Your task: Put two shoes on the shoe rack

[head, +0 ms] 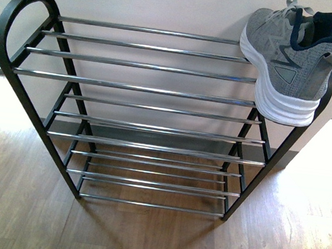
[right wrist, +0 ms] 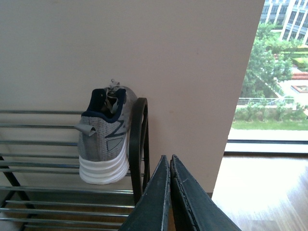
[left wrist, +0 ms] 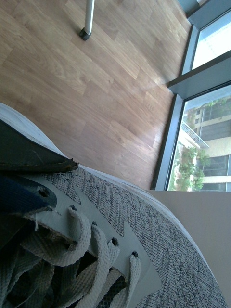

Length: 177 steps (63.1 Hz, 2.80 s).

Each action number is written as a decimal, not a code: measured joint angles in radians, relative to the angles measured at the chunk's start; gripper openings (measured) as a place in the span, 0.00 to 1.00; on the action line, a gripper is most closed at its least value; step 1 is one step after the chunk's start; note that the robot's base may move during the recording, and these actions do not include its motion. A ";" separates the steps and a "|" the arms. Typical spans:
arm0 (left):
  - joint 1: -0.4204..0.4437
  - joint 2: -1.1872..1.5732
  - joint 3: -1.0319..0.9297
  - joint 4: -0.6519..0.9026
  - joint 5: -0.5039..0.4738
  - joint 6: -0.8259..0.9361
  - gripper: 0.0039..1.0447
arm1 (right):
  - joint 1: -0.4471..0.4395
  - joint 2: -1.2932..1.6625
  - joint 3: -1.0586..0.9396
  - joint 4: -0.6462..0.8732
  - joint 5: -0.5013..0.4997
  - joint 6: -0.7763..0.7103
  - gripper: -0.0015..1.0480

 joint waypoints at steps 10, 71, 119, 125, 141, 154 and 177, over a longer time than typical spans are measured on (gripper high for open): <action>0.000 0.000 0.000 0.000 0.000 0.000 0.01 | 0.000 -0.061 0.000 -0.067 0.000 0.000 0.01; 0.000 0.000 0.000 0.000 -0.010 0.000 0.01 | 0.000 -0.203 0.000 -0.207 -0.003 0.000 0.71; 0.020 0.927 0.551 0.206 0.355 -0.407 0.01 | 0.000 -0.203 0.000 -0.209 0.002 0.000 0.91; -0.019 1.106 0.683 0.174 0.385 -0.428 0.01 | 0.000 -0.203 0.000 -0.209 0.002 0.000 0.91; -0.076 1.414 0.947 0.115 0.449 -0.424 0.01 | 0.000 -0.203 0.000 -0.209 0.002 0.000 0.91; -0.117 1.566 1.082 0.092 0.499 -0.420 0.01 | 0.000 -0.203 0.000 -0.209 0.002 0.000 0.91; -0.126 1.753 1.330 0.024 0.533 -0.483 0.01 | 0.000 -0.203 0.000 -0.209 0.002 0.000 0.91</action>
